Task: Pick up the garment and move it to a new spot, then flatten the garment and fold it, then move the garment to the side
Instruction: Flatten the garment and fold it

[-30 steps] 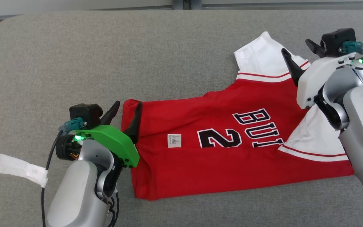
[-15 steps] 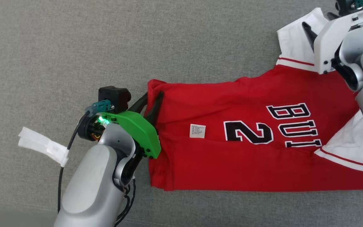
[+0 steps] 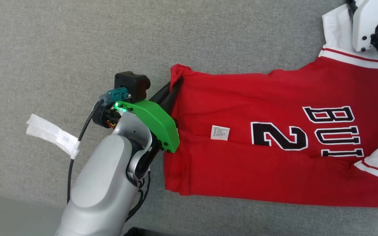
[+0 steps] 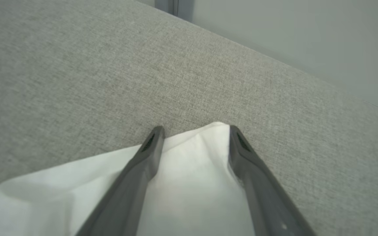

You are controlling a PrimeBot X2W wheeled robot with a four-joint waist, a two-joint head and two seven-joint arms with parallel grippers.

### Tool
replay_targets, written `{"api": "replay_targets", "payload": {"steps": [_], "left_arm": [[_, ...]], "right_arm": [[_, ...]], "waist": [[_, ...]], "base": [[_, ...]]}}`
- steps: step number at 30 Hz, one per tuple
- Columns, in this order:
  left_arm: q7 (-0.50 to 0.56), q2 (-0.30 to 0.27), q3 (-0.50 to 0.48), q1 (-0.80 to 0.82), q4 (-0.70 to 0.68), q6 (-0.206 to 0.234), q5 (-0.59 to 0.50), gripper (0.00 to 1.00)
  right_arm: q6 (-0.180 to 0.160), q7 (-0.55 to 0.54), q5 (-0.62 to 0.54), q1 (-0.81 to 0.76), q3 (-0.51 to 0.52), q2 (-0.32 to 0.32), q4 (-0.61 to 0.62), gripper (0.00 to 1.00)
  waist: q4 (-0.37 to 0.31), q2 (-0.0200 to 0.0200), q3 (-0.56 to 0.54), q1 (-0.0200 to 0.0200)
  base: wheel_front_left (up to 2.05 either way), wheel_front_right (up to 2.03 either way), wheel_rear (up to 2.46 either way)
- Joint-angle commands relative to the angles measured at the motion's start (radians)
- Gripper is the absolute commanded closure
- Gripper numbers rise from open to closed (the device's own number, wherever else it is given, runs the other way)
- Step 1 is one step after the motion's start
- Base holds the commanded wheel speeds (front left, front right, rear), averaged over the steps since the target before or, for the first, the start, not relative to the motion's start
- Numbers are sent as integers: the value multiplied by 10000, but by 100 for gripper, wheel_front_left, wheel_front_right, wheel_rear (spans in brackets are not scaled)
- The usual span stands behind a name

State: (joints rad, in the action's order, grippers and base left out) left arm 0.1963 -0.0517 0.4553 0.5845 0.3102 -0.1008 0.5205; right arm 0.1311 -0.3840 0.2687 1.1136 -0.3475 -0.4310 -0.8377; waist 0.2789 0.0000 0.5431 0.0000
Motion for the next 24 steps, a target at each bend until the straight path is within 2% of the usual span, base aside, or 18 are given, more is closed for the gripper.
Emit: {"api": "replay_targets", "payload": {"steps": [1, 12, 24], "left_arm": [[-58, 6, 24, 190, 52, 63, 158, 100], [-207, -314, -487, 460, 163, 256, 498, 100], [-421, -887, -983, 227, -35, 609, 575, 100]], "right_arm": [[-9, -134, -37, -277, -152, 61, -345, 100], [-10, 598, 1014, -26, 33, 253, 111, 100], [-10, 1503, 2462, -691, 55, 24, 1765, 100]], "waist": [[69, 0, 97, 0], [-646, 0, -385, 0], [-1501, 0, -1382, 0]], "base": [[0, 0, 0], [0, 0, 0], [0, 0, 0]]}}
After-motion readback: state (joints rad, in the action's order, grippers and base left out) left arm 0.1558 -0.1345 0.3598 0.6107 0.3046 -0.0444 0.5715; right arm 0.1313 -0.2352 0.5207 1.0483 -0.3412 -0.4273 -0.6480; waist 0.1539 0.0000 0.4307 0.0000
